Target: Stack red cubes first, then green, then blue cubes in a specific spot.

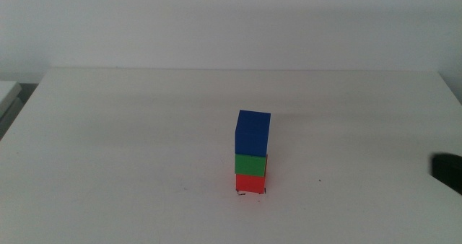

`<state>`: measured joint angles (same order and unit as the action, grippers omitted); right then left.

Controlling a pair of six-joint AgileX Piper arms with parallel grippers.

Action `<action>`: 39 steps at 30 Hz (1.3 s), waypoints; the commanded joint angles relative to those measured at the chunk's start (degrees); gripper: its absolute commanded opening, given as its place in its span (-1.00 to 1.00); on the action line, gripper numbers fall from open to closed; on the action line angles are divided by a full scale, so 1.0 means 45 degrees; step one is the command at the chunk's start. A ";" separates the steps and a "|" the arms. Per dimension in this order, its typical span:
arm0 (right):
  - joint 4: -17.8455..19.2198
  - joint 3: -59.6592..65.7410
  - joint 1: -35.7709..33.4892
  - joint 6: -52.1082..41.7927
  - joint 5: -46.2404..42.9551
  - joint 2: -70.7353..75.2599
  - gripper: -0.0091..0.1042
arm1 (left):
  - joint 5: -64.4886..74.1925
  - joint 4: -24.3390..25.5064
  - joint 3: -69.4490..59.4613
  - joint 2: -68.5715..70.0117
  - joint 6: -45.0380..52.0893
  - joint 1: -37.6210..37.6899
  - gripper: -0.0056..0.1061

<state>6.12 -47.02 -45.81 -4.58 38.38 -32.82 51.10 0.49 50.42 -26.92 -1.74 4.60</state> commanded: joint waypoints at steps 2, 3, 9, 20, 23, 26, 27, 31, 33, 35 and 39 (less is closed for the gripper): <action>-0.0067 0.2297 0.0656 -0.0045 -0.3799 0.0516 0.78 | -0.2559 -0.0705 -0.1963 0.0935 -0.0004 0.0007 0.78; -0.0844 0.2967 0.0988 -0.0045 -0.4323 0.0687 0.78 | -0.3556 -0.0871 -0.2661 0.1251 -0.0004 0.0007 0.78; -0.1359 0.6160 0.3992 -0.0045 -0.4943 0.2734 0.78 | -0.7570 -0.0927 -0.6122 0.3055 -0.0004 0.0007 0.78; -0.1359 0.9913 0.8823 -0.0045 -0.5905 0.7292 0.78 | -0.9658 -0.1231 -1.0187 0.5179 -0.0004 0.0007 0.78; -0.1512 1.0323 0.9330 -0.0045 -0.5905 0.7292 0.78 | -0.9895 -0.1231 -1.0896 0.5767 -0.0004 0.0007 0.78; -0.1993 1.0450 0.9566 -0.0045 -0.6008 0.7292 0.78 | -1.0321 -0.1647 -1.1205 0.5982 -0.0004 0.0007 0.78; -0.2090 1.0450 0.9562 -0.0045 -0.5836 0.7292 0.78 | -0.9914 -0.1674 -1.1205 0.5982 -0.0004 0.0007 0.78; -0.2027 1.0450 0.9562 -0.0045 -0.6038 0.7292 0.78 | -1.0063 -0.1647 -1.1205 0.5982 -0.0004 0.0007 0.78; -0.2027 1.0450 0.9562 -0.0045 -0.6255 0.7292 0.78 | -1.0281 -0.1647 -1.1205 0.5982 -0.0004 0.0007 0.78; -0.2027 1.0450 0.9562 -0.0045 -0.6385 0.7292 0.78 | -1.0305 -0.1647 -1.1205 0.5982 -0.0004 0.0007 0.78; -0.2027 1.0450 0.9562 -0.0045 -0.6505 0.7292 0.78 | -1.0270 -0.1647 -1.1205 0.5982 -0.0004 0.0007 0.78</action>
<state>-3.12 -0.18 -3.31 -4.58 9.92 -0.28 5.70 -6.28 -0.04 -0.29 -1.74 4.60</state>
